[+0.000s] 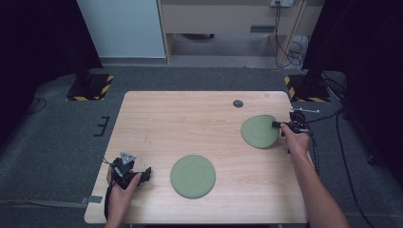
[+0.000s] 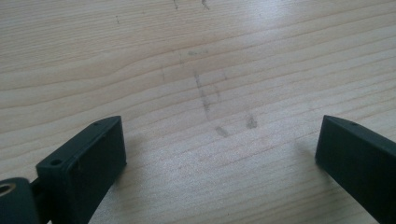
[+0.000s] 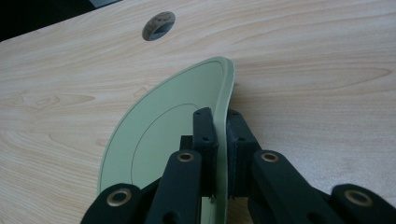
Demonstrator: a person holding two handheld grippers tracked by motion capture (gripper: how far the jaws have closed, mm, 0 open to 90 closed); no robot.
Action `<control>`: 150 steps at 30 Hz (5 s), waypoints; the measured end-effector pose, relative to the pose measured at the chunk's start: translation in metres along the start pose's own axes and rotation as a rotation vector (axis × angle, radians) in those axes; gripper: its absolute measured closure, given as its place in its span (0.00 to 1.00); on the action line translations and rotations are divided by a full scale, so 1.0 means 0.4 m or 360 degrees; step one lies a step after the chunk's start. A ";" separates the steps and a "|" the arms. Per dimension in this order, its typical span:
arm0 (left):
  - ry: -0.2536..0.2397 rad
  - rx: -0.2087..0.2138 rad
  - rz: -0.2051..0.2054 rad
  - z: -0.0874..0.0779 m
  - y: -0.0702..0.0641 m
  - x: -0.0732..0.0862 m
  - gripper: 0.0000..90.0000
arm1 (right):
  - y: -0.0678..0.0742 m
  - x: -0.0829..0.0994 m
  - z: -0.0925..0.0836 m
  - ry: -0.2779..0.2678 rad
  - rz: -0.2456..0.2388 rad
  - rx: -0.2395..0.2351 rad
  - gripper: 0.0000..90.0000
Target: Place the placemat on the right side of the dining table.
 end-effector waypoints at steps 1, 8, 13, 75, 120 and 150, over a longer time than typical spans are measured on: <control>0.0000 0.0000 0.0000 0.000 0.000 0.000 0.01 | -0.003 0.001 0.000 0.0003 0.0002 -0.0001 0.95; 0.0000 -0.0001 0.0000 0.000 0.000 0.000 0.01 | -0.023 0.013 0.000 0.0030 0.0043 -0.0012 0.93; 0.0000 -0.0001 0.0000 0.000 0.000 0.000 0.01 | -0.036 0.020 0.003 0.0049 0.0054 -0.0004 0.92; 0.0003 0.0013 0.0013 0.001 0.000 -0.001 0.01 | -0.010 0.004 -0.020 -0.0042 -0.0130 0.0282 0.11; 0.0006 0.0040 0.0040 0.001 -0.005 0.000 0.01 | 0.173 0.118 -0.090 -0.0075 -0.0538 0.0135 0.15; 0.0006 0.0046 0.0047 0.000 -0.006 0.000 0.01 | 0.283 0.229 -0.059 0.0030 -0.0699 0.0000 0.15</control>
Point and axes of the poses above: each handheld gripper's, and its own axes: z roughly forward along the jaws, x roughly out of its underside, y roughly to its left, the point moved 2 cm from there along z, roughly forward along the jaws, and after that the axes turned 1 degree about x, right-handed, at the moved point
